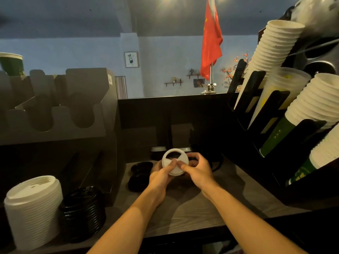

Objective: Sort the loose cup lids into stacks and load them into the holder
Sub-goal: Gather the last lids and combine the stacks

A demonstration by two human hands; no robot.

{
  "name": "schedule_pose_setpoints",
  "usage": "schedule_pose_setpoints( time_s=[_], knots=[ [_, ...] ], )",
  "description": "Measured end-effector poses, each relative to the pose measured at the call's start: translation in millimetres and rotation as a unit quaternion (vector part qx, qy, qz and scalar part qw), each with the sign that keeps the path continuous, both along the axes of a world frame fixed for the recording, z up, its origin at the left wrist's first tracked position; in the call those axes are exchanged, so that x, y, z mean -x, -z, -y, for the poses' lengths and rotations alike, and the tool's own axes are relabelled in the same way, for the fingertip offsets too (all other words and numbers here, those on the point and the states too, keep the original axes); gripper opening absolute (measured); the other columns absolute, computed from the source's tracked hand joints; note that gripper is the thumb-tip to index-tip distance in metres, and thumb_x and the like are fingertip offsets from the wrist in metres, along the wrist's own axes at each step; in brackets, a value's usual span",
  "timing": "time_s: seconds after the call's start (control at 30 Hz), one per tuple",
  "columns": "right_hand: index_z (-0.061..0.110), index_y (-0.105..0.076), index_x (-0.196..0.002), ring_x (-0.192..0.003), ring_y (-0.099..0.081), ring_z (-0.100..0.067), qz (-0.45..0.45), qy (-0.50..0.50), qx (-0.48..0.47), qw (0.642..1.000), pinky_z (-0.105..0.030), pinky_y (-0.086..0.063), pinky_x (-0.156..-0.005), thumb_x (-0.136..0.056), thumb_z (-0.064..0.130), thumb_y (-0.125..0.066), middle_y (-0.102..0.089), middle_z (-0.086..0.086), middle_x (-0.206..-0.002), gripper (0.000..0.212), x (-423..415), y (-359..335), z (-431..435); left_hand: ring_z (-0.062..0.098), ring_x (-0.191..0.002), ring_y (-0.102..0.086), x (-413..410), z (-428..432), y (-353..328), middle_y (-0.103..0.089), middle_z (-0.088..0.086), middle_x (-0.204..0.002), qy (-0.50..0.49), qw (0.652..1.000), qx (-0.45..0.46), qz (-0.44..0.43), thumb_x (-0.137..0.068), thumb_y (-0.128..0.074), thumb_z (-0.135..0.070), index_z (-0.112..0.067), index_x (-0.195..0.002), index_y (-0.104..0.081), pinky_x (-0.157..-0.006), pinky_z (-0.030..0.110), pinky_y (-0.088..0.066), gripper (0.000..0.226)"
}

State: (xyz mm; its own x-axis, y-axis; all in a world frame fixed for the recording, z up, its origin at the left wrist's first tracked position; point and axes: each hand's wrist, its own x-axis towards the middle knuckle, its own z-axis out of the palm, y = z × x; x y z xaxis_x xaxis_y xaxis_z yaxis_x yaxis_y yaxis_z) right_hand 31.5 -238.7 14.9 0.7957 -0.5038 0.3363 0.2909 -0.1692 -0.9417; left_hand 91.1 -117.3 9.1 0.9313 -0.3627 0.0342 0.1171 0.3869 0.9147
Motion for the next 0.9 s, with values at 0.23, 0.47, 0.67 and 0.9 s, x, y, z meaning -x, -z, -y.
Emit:
schedule_pose_setpoints(
  time_s=[0.23, 0.47, 0.67, 0.9],
  knots=[
    [0.031, -0.057, -0.122, -0.098, -0.063, -0.010, 0.009, -0.059, -0.003, 0.998, -0.021, -0.053, -0.070, -0.092, 0.020, -0.070, -0.066, 0.005, -0.108, 0.035, -16.5, -0.9, -5.5, 0.020, -0.098, -0.072, -10.3, 6.0, 0.5, -0.073, 0.003, -0.106, -0.097, 0.994, -0.043, 0.005, -0.080, -0.080, -0.045, -0.021, -0.130, -0.061, -0.085, 0.033, -0.059, 0.058],
    [0.037, -0.058, -0.107, -0.094, -0.061, -0.007, 0.028, -0.020, -0.011, 0.999, -0.019, -0.047, -0.069, -0.101, 0.027, -0.057, -0.064, 0.012, -0.101, 0.012, -23.1, -0.4, -3.8, 0.021, -0.098, -0.073, -10.9, 9.2, -1.0, -0.076, 0.005, -0.105, -0.079, 0.995, -0.064, 0.023, -0.062, -0.072, -0.067, -0.018, -0.126, -0.065, -0.098, 0.044, -0.056, 0.081],
    [0.041, -0.053, -0.108, -0.095, -0.059, 0.000, 0.027, -0.003, 0.030, 0.999, -0.013, -0.046, -0.068, -0.099, 0.028, -0.059, -0.061, 0.018, -0.107, 0.017, -18.6, -1.4, -3.5, 0.020, -0.099, -0.071, -5.0, 9.2, -2.9, -0.075, 0.003, -0.104, -0.095, 0.990, -0.086, 0.053, -0.081, -0.071, -0.059, -0.023, -0.122, -0.063, -0.091, 0.037, -0.058, 0.055],
    [0.036, -0.052, -0.117, -0.099, -0.060, 0.002, 0.046, 0.017, 0.102, 0.994, -0.009, -0.050, -0.070, -0.096, 0.036, -0.062, -0.061, 0.019, -0.108, 0.024, -18.0, -4.2, -8.5, 0.018, -0.097, -0.066, 4.3, 6.1, -11.4, -0.069, 0.004, -0.107, -0.148, 0.978, -0.067, 0.130, -0.105, -0.051, -0.035, -0.021, -0.125, -0.059, -0.086, 0.035, -0.055, 0.026]
  ],
)
